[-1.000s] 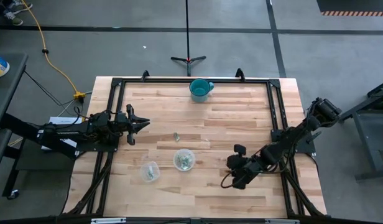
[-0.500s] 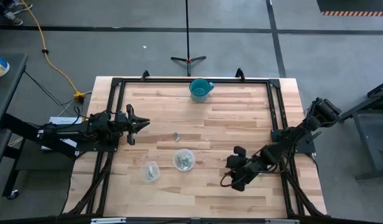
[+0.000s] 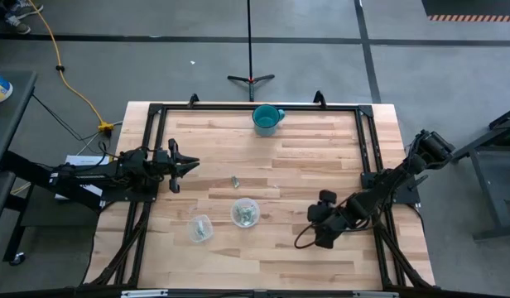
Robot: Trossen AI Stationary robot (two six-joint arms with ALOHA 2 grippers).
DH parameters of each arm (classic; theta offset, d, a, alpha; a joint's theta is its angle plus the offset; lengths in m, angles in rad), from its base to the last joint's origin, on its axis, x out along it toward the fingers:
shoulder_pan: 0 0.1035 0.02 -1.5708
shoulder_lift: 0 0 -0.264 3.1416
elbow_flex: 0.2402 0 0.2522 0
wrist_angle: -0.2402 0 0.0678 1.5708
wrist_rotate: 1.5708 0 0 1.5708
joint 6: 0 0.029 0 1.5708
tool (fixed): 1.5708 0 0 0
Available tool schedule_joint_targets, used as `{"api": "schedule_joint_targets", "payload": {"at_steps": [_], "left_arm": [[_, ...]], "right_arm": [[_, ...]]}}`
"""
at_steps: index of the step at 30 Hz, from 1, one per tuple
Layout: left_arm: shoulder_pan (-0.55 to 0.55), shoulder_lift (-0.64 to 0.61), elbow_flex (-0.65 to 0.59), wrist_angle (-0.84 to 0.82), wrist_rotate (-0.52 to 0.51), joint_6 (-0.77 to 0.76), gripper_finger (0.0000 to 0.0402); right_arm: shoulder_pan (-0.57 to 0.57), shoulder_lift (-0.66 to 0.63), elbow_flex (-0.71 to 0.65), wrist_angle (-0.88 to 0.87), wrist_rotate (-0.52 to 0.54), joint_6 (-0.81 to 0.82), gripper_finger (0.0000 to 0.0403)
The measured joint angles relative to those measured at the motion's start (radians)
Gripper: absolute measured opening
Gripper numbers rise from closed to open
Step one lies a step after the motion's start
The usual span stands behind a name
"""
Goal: Pick and place items into bin
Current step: Put the stevia packet into the left transparent bin
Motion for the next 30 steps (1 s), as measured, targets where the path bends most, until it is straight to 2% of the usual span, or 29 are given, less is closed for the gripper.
{"api": "schedule_joint_targets", "payload": {"at_steps": [7,13,22,26,30], "left_arm": [[0.000,0.000,0.000,0.000,0.000,0.000,0.0092],[0.000,0.000,0.000,0.000,0.000,0.000,0.0092],[0.000,0.000,0.000,0.000,0.000,0.000,0.0092],[0.000,0.000,0.000,0.000,0.000,0.000,0.0092],[0.000,0.000,0.000,0.000,0.000,0.000,0.0092]], "right_arm": [[0.000,0.000,-0.002,-0.167,-0.020,-0.051,0.0196],[-0.001,0.000,-0.081,-0.102,-0.032,-0.107,0.0195],[-0.001,0.000,-0.139,-0.043,-0.028,-0.065,0.0190],[-0.001,0.000,-0.139,-0.040,-0.051,-0.062,0.0154],[-0.001,0.000,-0.139,-0.024,-0.081,-0.062,0.0086]]}}
